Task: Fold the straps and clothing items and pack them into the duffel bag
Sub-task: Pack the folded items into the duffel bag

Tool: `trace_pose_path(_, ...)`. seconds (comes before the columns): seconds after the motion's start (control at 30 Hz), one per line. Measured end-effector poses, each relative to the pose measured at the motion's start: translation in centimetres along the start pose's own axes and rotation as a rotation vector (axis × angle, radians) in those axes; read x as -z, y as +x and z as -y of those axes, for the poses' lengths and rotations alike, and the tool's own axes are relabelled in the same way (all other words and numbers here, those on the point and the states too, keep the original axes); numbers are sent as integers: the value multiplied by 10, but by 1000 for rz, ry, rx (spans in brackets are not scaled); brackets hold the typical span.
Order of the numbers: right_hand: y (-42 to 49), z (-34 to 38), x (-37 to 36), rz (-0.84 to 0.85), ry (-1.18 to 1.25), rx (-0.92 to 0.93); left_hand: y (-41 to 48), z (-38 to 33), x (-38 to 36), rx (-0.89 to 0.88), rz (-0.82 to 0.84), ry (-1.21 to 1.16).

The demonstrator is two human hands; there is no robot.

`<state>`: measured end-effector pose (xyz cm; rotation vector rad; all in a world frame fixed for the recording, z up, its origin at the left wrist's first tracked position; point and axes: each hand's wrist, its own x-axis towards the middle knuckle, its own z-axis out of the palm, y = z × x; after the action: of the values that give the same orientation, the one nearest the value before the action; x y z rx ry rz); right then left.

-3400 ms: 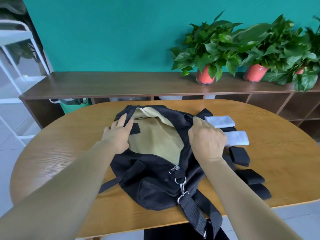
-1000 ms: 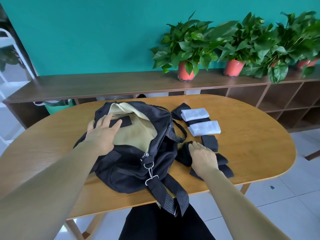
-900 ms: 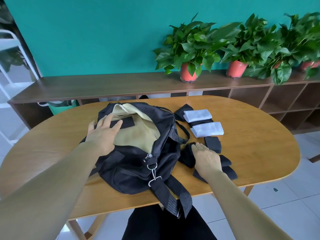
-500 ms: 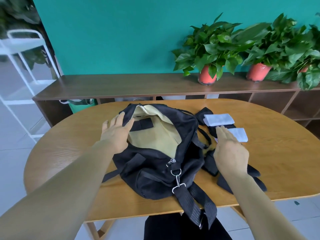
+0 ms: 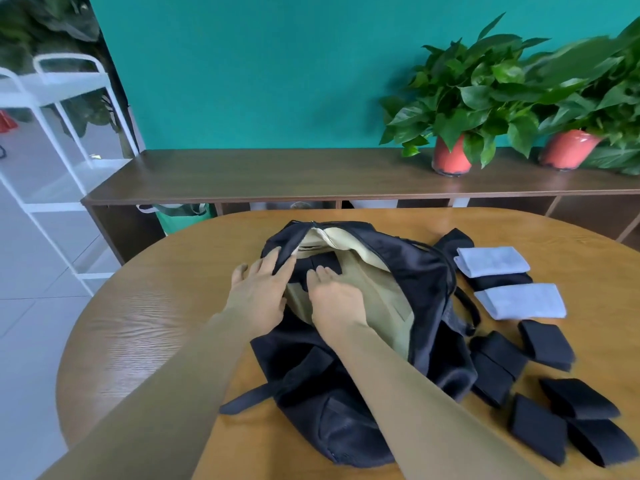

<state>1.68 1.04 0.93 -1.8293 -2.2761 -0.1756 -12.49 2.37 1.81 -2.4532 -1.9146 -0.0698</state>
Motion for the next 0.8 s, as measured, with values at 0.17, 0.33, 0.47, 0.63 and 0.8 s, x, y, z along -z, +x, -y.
trace_pose_path(0.17, 17, 5, -30, 283, -12, 101, 7, 7, -7, -26, -36, 8)
trace_pose_path(0.33, 20, 3, -37, 254, -4, 63, 9, 7, -14, -52, -65, -11)
trace_pose_path(0.47, 24, 3, -39, 229, 20, 80, 8, 8, -18, -56, -79, -7)
trace_pose_path(0.63, 22, 4, -34, 237, 41, 76, 7, 6, -14, -52, -57, -4)
trace_pose_path(0.8, 16, -4, -15, 184, 80, 87, 0, 2, -3, -44, -30, 33)
